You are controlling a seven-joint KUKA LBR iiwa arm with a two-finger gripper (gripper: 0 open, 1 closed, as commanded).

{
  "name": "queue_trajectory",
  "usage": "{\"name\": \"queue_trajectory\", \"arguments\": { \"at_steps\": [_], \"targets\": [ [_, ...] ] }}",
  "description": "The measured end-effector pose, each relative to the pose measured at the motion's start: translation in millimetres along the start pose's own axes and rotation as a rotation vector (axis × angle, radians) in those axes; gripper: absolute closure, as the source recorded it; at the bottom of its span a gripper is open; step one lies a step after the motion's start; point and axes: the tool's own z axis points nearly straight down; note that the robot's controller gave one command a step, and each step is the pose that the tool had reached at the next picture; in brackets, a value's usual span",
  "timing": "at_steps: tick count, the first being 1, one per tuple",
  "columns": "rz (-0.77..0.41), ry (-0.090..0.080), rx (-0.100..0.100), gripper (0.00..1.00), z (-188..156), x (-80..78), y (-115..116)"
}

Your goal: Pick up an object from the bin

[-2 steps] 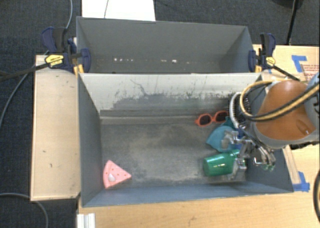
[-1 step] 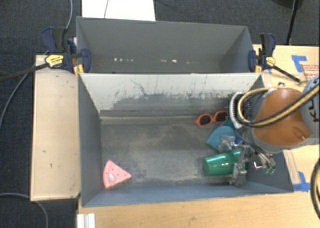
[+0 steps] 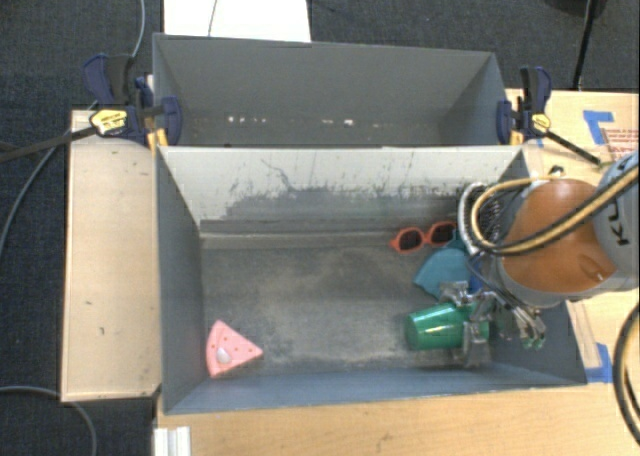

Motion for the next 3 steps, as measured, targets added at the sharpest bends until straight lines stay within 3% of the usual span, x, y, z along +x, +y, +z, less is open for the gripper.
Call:
{"name": "queue_trajectory", "arguments": {
  "at_steps": [3],
  "targets": [
    [0.002,-0.004,0.000,1.00,-5.1,0.3,0.9]
  ]
}}
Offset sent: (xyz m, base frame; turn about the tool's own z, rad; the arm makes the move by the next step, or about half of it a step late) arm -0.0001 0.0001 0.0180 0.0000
